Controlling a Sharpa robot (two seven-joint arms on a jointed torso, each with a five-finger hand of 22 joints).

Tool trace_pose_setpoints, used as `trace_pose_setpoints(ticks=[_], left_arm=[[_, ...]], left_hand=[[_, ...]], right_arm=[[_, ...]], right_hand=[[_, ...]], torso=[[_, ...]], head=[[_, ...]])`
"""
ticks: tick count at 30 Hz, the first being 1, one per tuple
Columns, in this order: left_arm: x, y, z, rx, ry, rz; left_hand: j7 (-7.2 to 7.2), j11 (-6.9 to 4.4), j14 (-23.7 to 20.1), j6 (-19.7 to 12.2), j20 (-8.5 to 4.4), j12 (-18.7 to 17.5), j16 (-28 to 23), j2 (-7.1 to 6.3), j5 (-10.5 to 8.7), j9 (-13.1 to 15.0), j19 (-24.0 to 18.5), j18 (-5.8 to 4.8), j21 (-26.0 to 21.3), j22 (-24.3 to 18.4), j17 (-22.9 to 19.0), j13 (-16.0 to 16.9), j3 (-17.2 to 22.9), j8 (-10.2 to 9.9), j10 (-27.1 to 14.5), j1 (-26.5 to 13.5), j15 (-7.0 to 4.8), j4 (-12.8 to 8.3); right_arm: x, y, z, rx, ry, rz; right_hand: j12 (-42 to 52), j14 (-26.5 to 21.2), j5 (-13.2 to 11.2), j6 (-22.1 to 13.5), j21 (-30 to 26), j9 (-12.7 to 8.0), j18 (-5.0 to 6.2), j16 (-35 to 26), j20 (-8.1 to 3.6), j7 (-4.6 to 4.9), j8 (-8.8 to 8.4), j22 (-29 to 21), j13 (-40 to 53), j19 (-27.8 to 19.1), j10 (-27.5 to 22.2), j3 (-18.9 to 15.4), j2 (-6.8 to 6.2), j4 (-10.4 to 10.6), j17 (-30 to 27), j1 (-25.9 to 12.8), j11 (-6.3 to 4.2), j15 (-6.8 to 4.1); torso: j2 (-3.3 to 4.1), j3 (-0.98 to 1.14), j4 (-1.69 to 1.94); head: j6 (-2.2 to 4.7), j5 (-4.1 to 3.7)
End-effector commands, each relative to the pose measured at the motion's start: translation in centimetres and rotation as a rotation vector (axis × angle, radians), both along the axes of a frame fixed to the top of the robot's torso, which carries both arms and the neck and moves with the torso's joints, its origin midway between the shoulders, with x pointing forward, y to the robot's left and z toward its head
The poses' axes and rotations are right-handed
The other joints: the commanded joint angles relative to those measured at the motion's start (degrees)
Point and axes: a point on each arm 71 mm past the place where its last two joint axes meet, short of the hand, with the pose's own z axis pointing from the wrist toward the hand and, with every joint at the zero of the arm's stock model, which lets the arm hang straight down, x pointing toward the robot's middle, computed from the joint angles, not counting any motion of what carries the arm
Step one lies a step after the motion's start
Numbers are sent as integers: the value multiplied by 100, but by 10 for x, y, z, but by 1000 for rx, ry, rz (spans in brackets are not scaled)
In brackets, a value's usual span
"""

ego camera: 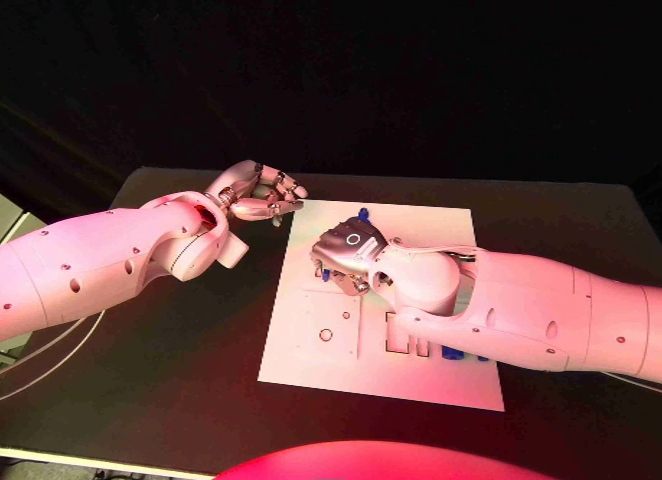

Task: Assemble the parts on the task board

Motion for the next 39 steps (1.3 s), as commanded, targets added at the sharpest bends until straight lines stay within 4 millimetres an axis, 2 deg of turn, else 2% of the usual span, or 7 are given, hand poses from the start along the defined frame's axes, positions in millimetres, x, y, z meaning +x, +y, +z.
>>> trace_pose_setpoints(ticks=[1,11,20,27,30,34,39], left_arm=[[0,-2,1,-8,6,-14],[1,0,0,-4,8,-10],[2,1,-3,21,33,-11],[-1,-1,-10,98,119,-44],[-4,-5,-13,192,203,-107],[-7,-12,-11,358,273,-189],[-8,-18,0,532,348,-228]], left_hand=[[5,27,12,-51,36,-15,11,49,-5,7,6,41,-33,-8,20,-6,-6,-34,-22,-5,39,-28],[13,36,11,-71,40,-12,15,21,-8,7,7,40,-38,-12,25,-9,-42,-43,-35,-40,46,-15],[35,45,261,-217,61,94,154,-10,0,-14,250,-11,100,221,340,1,-293,-138,121,-333,60,224],[5,-8,871,-116,1,240,419,83,2,70,929,-157,609,936,1043,36,-630,-8,646,-862,4,784],[-82,-97,1254,-28,-72,452,550,199,7,380,1371,-258,974,1439,1511,184,-1062,591,1001,-1254,-90,1243],[-205,-215,1543,-30,-143,531,668,301,6,592,1746,-360,1295,1925,1970,295,-1591,1002,1271,-1654,-202,1269],[-277,-280,1647,-23,-204,658,710,383,21,741,1874,-395,1411,2096,2149,663,-1743,1234,1513,-1476,-262,1263]], right_arm=[[-1,0,0,0,-8,1],[-8,-9,10,99,-35,13],[-16,-33,34,292,-60,32],[-6,-72,55,485,6,-27],[4,-95,63,588,89,-104],[16,-123,68,699,195,-215],[23,-146,69,760,267,-305]], right_hand=[[27,618,-21,47,25,6,-39,19,-31,-2,37,1509,1127,610,291,19,52,13,1509,-11,-16,-38],[22,618,-21,-77,25,-31,-39,19,-39,-22,-40,1509,1125,610,292,-28,-85,-2,1509,-24,-30,-45],[13,618,19,-608,25,-159,-39,19,-98,-148,-337,1509,1122,610,294,-218,-348,74,1509,-39,-186,-160],[-7,618,270,-232,25,-94,-39,19,-67,-5,-97,1509,1112,610,288,-208,-298,176,1509,31,-31,-70],[-60,608,294,-11,25,35,-39,-6,-17,93,220,1509,1080,610,255,-288,-270,271,1465,-10,55,-12],[-102,604,686,-18,25,274,-39,-15,51,150,639,1509,1057,610,222,-559,-230,450,1449,-171,95,25],[-119,600,698,-242,25,470,-39,-25,94,183,936,1509,1049,610,202,-739,-182,574,1434,-195,119,72]], torso=[[-1,2,-2],[-14,-2,-17],[-39,2,-61],[-74,-3,-121],[-95,4,-138],[-127,19,-153],[-159,43,-174]], head=[[7,-3],[35,-12],[98,7],[118,35],[124,64],[126,98],[119,132]])
